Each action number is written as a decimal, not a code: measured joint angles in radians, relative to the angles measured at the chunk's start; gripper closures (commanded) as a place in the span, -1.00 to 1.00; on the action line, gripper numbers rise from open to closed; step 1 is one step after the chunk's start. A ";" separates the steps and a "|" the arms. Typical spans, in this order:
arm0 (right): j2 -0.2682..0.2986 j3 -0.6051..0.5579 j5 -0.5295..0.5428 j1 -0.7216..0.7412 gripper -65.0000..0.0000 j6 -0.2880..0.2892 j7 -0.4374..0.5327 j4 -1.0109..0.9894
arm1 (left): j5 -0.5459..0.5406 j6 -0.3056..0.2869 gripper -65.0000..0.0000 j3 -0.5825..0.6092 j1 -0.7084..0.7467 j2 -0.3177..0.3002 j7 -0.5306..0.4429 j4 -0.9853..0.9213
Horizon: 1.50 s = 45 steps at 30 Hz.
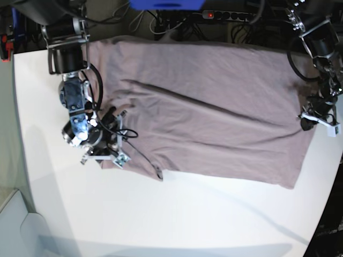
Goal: Layout the t-shirt on the table in an organized manner, then fold the t-shirt properly
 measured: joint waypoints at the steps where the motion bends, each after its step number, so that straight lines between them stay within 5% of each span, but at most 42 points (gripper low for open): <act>1: 0.000 0.000 0.000 0.000 -0.01 0.000 0.000 -0.002 | 0.000 0.000 1.00 0.000 0.000 0.000 0.001 0.000; 11: 0.000 0.005 0.001 0.017 0.80 -0.011 0.053 -0.053 | 0.000 0.000 1.00 0.000 0.000 0.000 0.001 0.000; 14: -0.003 0.005 0.000 0.045 0.81 -0.070 0.056 -0.095 | 0.000 0.000 1.00 0.000 0.000 0.000 0.001 0.000; 30: 0.000 0.002 -0.008 0.199 0.82 -0.071 0.045 -0.053 | 0.000 -0.002 1.00 0.000 0.000 0.000 0.000 0.000; 37: -0.028 -0.001 0.000 0.336 0.81 -0.072 0.049 -0.160 | 0.011 -0.091 1.00 -0.003 0.001 -0.005 0.008 -0.002; 42: -0.033 -0.047 -0.009 0.269 0.79 -0.082 0.037 -0.148 | 0.013 -0.091 1.00 -0.003 0.001 -0.004 0.008 -0.002; 45: -0.040 -0.130 -0.010 0.183 0.58 -0.081 0.024 -0.119 | 0.011 -0.093 1.00 -0.003 0.002 0.000 0.006 -0.002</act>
